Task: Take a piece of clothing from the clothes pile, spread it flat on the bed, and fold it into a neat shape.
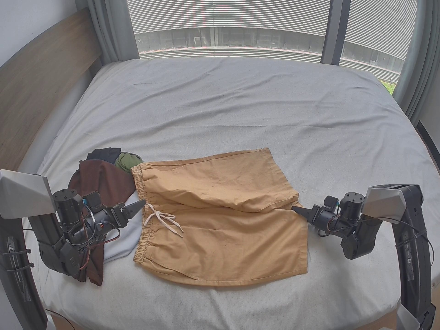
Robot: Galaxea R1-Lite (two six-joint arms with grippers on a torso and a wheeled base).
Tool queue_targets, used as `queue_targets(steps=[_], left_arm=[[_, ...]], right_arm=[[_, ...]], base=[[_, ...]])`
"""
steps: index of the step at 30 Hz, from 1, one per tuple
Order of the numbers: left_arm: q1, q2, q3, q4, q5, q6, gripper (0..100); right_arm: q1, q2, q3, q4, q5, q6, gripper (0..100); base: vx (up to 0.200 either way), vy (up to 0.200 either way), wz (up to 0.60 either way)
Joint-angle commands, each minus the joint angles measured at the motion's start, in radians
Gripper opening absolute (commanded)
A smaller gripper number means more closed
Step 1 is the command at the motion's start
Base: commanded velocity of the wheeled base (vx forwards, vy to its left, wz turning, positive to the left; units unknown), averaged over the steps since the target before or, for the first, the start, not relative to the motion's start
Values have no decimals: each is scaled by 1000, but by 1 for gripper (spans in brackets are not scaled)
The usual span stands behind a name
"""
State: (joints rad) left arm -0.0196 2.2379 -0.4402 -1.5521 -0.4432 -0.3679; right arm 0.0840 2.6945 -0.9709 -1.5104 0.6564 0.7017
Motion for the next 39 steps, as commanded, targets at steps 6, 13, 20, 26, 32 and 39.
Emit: queue_targets(steps=[6,13,20,26,32,39], left_arm=[[3,-4,1,0,0,0,100],[3,-6,8,0,0,1,100],[24,-179,83,1,-49,0,100],[55,-244,268,1,-152,35,100],[72,-184,288,3,-164,135,100],[64,-50,299,3,-154,165,100]], right_arm=[[-12,1,12,-17,2,-2,0],[-12,-1,12,-27,0,-5,100],[-20,-96,64,-31,-34,-51,100],[-46,-226,192,-31,-37,-148,100],[-64,-291,297,-31,-34,-212,100],[-67,-295,304,-31,-34,-222,100]], base=[[0,0,0],[0,0,0],[0,0,0],[0,0,0],[0,0,0],[0,0,0]])
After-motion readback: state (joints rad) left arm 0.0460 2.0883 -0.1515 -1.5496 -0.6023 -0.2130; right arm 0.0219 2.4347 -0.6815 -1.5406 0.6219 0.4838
